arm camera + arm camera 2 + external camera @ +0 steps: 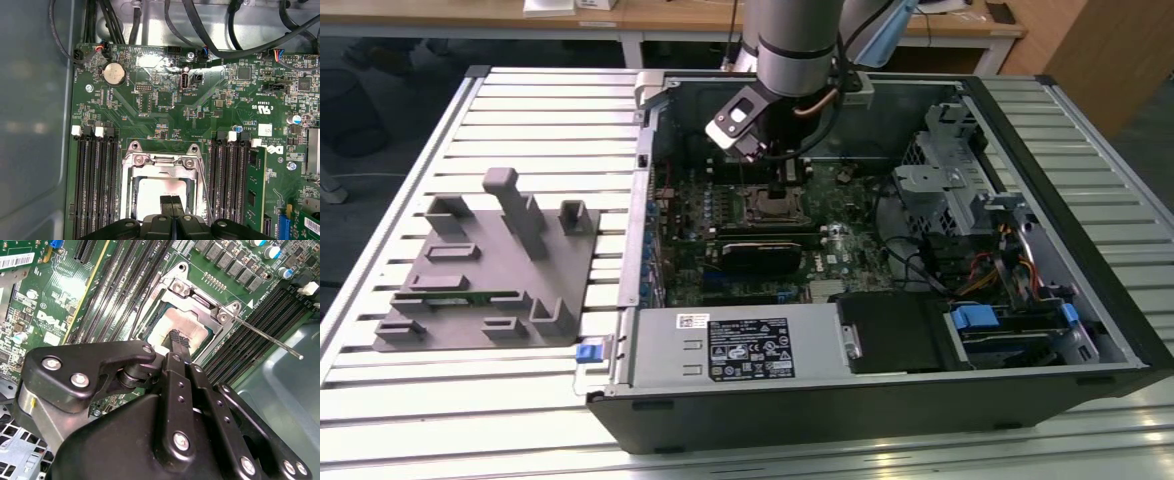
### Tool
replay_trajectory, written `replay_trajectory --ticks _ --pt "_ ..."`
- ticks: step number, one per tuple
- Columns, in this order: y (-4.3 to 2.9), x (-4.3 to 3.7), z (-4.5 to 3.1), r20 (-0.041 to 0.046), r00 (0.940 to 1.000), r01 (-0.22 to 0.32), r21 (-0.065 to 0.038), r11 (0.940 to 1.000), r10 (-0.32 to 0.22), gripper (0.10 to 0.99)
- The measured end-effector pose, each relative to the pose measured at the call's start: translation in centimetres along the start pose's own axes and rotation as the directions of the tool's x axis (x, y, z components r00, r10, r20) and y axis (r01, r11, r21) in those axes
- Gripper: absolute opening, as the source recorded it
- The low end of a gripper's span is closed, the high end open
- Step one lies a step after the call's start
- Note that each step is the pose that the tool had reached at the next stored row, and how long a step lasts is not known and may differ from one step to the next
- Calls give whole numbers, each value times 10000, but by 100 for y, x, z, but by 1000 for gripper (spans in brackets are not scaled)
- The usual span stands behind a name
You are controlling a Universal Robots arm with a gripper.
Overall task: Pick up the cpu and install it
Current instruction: 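Install the first cpu locking lever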
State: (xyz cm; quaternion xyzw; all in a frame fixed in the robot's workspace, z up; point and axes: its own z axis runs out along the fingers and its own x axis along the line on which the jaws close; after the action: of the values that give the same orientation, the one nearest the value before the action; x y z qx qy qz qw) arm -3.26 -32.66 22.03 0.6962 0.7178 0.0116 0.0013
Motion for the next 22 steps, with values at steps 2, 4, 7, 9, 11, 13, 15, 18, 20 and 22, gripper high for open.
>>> replay_trajectory --ticks 2,4,7,9,11,13,15,18,20,22 --pt "0 0 -2 -2 10000 0 0 10000 0 106" --pt "0 0 -5 -2 10000 0 1 10000 0 106" --pt "0 0 -12 -4 10000 0 1 10000 0 106" --pt "0 0 -17 -4 10000 0 1 10000 0 106" --pt "0 0 -23 -4 10000 0 1 10000 0 106" --pt "0 0 -32 -5 10000 0 0 10000 0 106" --pt "1 1 -43 -4 10000 -3 1 10000 3 106" --pt "1 1 -64 -4 10000 -5 1 10000 5 106" --pt "2 1 -85 -5 10000 -5 0 10000 5 106" --pt "2 1 -97 -5 10000 -5 0 10000 5 106"
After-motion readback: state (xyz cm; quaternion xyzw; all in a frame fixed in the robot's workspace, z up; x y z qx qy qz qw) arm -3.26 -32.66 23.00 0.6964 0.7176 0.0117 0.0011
